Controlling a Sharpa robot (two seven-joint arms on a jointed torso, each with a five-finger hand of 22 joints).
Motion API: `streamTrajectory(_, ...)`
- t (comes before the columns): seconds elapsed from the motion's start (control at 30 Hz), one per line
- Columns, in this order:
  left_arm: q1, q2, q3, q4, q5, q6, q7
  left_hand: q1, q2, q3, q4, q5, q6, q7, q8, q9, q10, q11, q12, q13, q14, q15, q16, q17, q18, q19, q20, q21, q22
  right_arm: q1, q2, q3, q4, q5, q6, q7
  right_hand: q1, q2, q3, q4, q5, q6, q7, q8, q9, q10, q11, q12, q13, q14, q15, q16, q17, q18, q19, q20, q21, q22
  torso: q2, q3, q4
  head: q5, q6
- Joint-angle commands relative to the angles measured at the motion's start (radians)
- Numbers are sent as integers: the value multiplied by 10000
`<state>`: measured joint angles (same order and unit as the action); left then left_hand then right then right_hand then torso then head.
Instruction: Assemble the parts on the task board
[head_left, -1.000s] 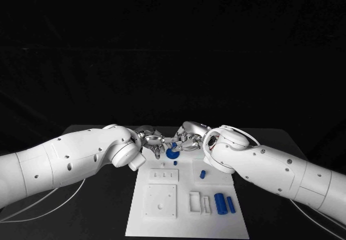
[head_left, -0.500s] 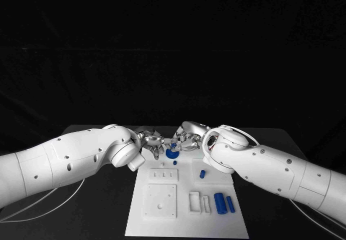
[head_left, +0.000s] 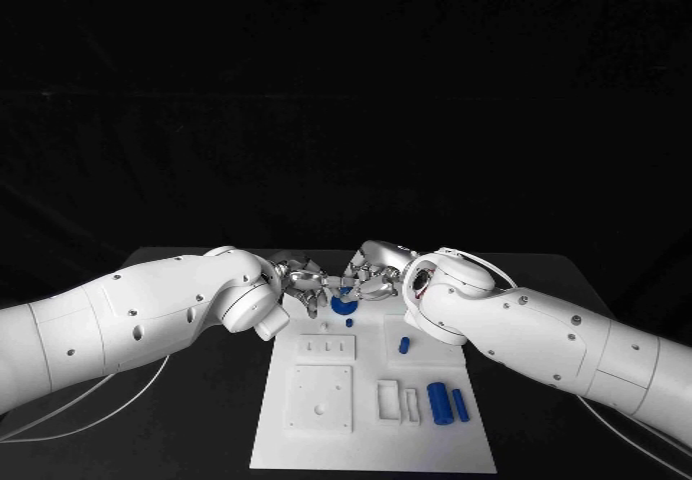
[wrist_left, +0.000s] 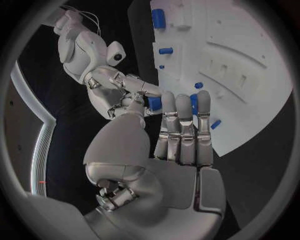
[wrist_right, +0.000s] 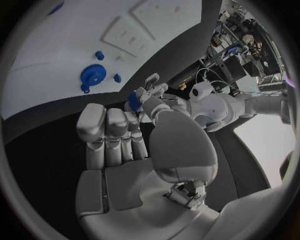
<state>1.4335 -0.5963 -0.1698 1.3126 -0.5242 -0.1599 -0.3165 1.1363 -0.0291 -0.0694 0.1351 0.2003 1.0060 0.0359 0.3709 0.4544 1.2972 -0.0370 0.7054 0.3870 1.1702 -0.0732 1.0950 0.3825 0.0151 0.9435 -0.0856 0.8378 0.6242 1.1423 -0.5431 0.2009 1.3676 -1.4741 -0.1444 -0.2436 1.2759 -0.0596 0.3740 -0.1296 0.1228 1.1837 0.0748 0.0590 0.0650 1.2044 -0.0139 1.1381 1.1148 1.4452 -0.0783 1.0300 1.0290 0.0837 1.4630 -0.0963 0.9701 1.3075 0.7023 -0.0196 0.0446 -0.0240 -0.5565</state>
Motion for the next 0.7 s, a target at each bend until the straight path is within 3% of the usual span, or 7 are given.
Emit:
streamTrajectory(0.03,11,62,8,39,71,146,164,163,338,-127,-330,-10,81,17,21,-80,54,14,-63,-5,29,36,-37,-5,-46,109,-8,-64,35,0,69,-4,-31,-101,89,39,-33,99,-39,26,-31,49,-16,35,10,44,-9,-67,5,21,-67,-55,-9,-51,400,-66,-37,1209,-4,-7,7,0,-38)
streamTrajectory(0.17,11,84,8,40,103,233,247,641,717,-179,-642,17,256,-37,-149,-219,102,-19,-130,-31,52,14,-35,-6,-55,121,-28,-81,67,0,116,-9,-73,-92,73,47,-33,99,-39,26,-31,49,-16,35,10,44,-9,-67,5,21,-67,-55,-9,-51,400,-66,-37,1209,1,-1,3,-4,-49)
streamTrajectory(0.27,11,96,8,22,117,260,326,851,992,-375,-827,-7,534,-52,-586,-382,161,-32,-259,-65,61,8,-60,-23,-68,127,-37,-126,94,-1,135,-12,-65,-85,48,56,-41,114,-44,38,-19,41,-14,35,10,38,-10,-82,-10,17,-68,-93,-39,-49,397,-67,-71,1202,2,-9,9,4,-65)
streamTrajectory(0.43,12,101,9,-46,127,207,429,1184,1240,-378,-1003,-14,841,-83,-1132,-303,253,-58,-383,-56,114,-16,-85,-32,-75,171,-65,-152,144,-2,147,-14,-68,-80,28,55,-41,114,-44,38,-19,41,-14,35,10,38,-10,-82,-10,17,-68,-93,-39,-49,397,-67,-71,1202,0,-1,-3,15,-60)
streamTrajectory(0.57,12,82,10,-64,142,176,497,1400,1448,-272,-1163,93,927,-112,-1285,-234,288,-73,-456,-43,136,-27,-107,-35,-79,180,-76,-164,166,-2,136,-15,-86,-79,35,55,-41,114,-44,38,-19,41,-14,35,10,38,-10,-82,-10,17,-68,-93,-39,-49,397,-67,-71,1202,-1,1,-7,24,-76)
streamTrajectory(0.6,12,77,10,-64,152,169,517,1479,1523,-217,-1216,166,949,-130,-1288,-202,296,-82,-470,-41,139,-32,-110,-34,-79,182,-80,-164,171,-2,131,-16,-89,-79,41,54,-41,114,-44,38,-19,41,-14,35,10,38,-10,-82,-10,17,-68,-93,-39,-49,397,-67,-71,1202,0,-3,-6,26,-78)
streamTrajectory(0.7,12,69,10,-65,204,157,562,1664,1678,-55,-1473,844,894,-155,-1283,88,302,-89,-576,-54,127,-38,-150,-42,-84,164,-91,-169,202,-2,118,-17,-97,-78,76,50,-41,114,-44,38,-19,41,-14,35,10,38,-10,-82,-10,17,-68,-93,-39,-49,397,-67,-71,1202,3,-1,7,28,-73)
